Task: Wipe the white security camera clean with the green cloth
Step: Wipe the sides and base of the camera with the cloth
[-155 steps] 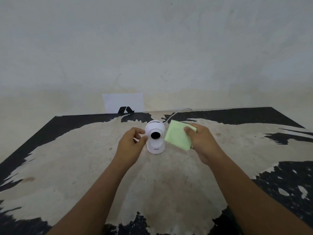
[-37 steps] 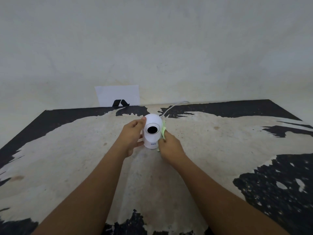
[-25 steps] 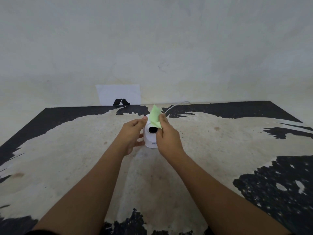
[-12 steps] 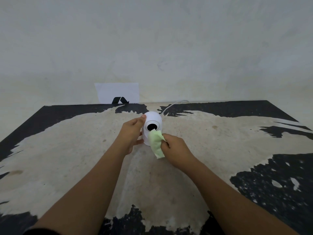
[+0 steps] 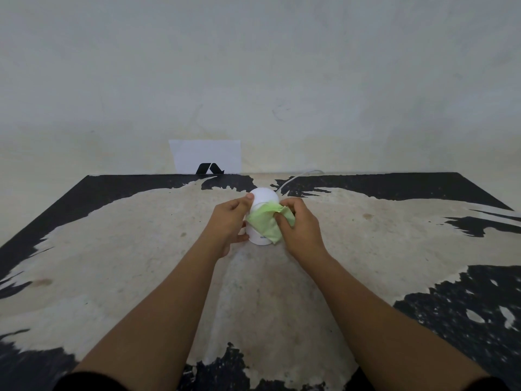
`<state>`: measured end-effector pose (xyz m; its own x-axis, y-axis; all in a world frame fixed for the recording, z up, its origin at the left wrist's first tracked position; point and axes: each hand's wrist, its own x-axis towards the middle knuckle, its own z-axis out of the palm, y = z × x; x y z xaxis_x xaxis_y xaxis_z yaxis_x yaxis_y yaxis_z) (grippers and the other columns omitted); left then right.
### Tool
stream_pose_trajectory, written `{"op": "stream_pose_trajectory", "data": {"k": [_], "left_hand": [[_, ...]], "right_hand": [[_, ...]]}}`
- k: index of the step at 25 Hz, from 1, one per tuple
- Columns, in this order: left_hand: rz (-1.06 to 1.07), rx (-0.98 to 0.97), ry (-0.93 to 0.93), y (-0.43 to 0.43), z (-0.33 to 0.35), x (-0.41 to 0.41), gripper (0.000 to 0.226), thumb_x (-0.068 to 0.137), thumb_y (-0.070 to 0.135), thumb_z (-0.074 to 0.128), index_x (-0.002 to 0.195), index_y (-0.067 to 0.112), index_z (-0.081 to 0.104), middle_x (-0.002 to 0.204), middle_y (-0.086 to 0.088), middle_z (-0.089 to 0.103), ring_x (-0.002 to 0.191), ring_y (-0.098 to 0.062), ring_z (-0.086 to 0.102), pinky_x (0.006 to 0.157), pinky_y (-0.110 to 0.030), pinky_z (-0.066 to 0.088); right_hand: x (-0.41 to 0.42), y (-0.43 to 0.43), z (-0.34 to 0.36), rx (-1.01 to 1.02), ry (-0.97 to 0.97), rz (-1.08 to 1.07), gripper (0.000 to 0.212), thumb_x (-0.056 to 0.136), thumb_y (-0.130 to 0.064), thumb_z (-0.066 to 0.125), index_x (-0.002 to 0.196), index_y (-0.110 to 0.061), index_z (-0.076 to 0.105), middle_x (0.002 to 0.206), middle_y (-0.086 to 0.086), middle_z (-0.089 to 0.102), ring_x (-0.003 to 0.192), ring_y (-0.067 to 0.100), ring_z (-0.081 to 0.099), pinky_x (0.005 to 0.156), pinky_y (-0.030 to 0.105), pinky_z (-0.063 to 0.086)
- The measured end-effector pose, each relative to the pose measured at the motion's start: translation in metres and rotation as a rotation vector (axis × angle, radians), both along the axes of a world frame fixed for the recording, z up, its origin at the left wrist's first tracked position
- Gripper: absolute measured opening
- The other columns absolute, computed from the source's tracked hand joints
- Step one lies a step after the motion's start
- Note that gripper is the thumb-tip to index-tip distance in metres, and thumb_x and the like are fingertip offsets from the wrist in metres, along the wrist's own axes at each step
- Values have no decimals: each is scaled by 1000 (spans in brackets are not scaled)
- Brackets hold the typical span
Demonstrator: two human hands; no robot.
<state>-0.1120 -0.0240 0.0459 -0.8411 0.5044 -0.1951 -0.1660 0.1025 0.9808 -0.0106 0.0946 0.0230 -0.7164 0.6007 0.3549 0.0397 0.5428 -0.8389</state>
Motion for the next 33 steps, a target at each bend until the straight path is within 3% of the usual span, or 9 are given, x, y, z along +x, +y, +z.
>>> {"op": "stream_pose_trajectory", "data": {"k": [3, 7, 9, 13, 17, 21, 25, 29, 33], "left_hand": [[-2, -10, 1, 0, 1, 0, 46, 85, 52, 56, 116, 20, 65, 118, -6, 66, 93, -23, 65, 69, -39, 58], [8, 12, -21, 0, 1, -1, 31, 86, 46, 58, 101, 20, 67, 111, -11, 67, 93, -30, 68, 65, -42, 60], [0, 22, -45, -1, 3, -2, 27, 86, 43, 60, 98, 20, 68, 108, -13, 70, 90, -30, 69, 64, -42, 60], [-48, 3, -30, -2, 0, -6, 36, 85, 46, 60, 105, 17, 67, 107, -10, 70, 90, -25, 67, 72, -44, 59], [-60, 6, -41, -3, -1, -9, 38, 86, 47, 58, 108, 17, 66, 112, -8, 68, 96, -29, 67, 73, -47, 59], [-80, 39, -74, -2, 0, -9, 36, 86, 46, 59, 105, 16, 66, 111, -8, 69, 91, -28, 68, 75, -48, 58], [-57, 37, -49, -1, -2, -11, 38, 83, 47, 62, 103, 15, 67, 110, -13, 69, 90, -28, 66, 78, -44, 58], [-55, 15, -25, -2, -1, -11, 40, 81, 49, 63, 101, 15, 67, 108, -15, 69, 94, -32, 69, 79, -51, 58], [-67, -10, -26, -3, 2, -9, 38, 84, 49, 60, 103, 17, 66, 109, -13, 69, 95, -33, 68, 79, -53, 58]], "right_hand": [[0, 6, 0, -63, -2, 20, 31, 86, -19, 63, 117, -19, 58, 104, -9, 62, 94, 12, 59, 79, 23, 47], [-6, 4, 8, -88, -44, 110, 54, 80, -26, 70, 130, -24, 51, 116, -12, 59, 98, 11, 60, 75, 16, 45], [-13, 1, 11, -59, -69, 108, 63, 77, -31, 72, 135, -25, 47, 122, -8, 58, 103, 12, 59, 81, 22, 46], [-16, 2, 15, -129, -44, 69, 44, 84, -29, 65, 128, -26, 56, 122, -2, 64, 98, 11, 60, 84, 26, 51], [-9, 17, 9, -102, -95, 144, 49, 87, -25, 60, 136, -29, 51, 136, -5, 58, 119, 10, 55, 102, 35, 46], [-10, 9, 5, -80, -125, 141, 68, 76, -21, 72, 136, -33, 43, 128, -7, 57, 108, 12, 57, 89, 30, 49], [-25, -11, 0, -47, -68, 52, 78, 69, -29, 78, 135, -26, 37, 133, 2, 49, 115, 18, 51, 88, 29, 42], [-26, -12, 5, -94, -57, 29, 69, 71, -38, 75, 130, -28, 41, 128, -1, 53, 110, 18, 55, 85, 31, 46], [-19, 1, 11, -218, -58, 88, 43, 85, -29, 65, 125, -30, 49, 120, -3, 60, 98, 16, 60, 79, 31, 53]]}}
